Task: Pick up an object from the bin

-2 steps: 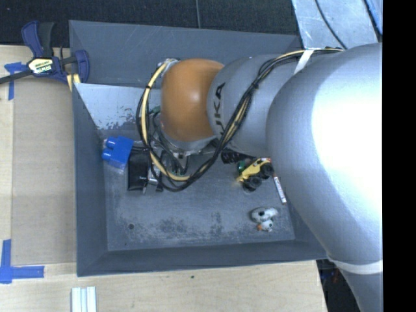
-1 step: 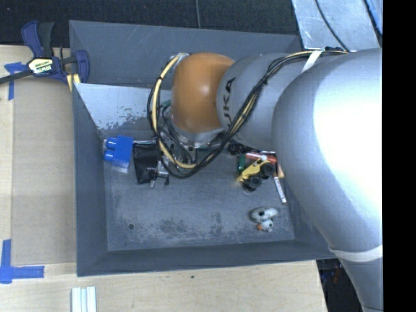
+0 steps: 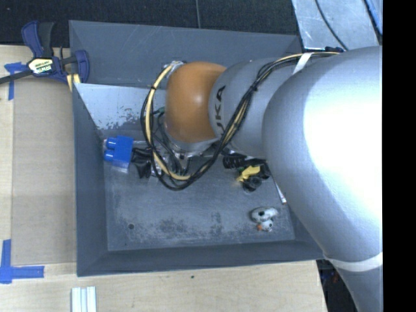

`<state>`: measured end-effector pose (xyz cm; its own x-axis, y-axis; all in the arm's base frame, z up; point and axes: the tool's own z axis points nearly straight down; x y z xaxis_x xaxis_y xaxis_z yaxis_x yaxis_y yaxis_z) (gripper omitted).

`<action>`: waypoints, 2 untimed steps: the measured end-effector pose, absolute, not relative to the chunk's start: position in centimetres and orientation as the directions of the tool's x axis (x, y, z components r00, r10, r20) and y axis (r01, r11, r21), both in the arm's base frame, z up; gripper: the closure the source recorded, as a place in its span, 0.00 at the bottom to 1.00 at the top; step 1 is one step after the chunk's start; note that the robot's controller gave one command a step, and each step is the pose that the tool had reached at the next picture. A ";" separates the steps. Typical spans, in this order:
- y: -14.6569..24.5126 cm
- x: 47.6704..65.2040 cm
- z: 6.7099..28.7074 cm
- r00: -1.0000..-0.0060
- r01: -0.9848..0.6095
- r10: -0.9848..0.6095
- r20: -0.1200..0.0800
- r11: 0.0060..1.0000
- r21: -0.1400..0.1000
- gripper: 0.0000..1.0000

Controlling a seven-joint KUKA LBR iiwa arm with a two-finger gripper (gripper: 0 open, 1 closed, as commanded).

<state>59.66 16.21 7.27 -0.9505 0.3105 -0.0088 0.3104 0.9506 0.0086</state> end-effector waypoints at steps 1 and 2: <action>16.2 59.7 7.3 -0.950 0.311 0.311 -0.009 0.950 0.009 1.00; 16.1 59.5 9.7 -0.950 0.312 0.312 -0.003 0.950 0.005 1.00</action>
Offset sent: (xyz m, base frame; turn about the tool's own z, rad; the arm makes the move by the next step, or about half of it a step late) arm 0.0000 0.0000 0.0530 0.0001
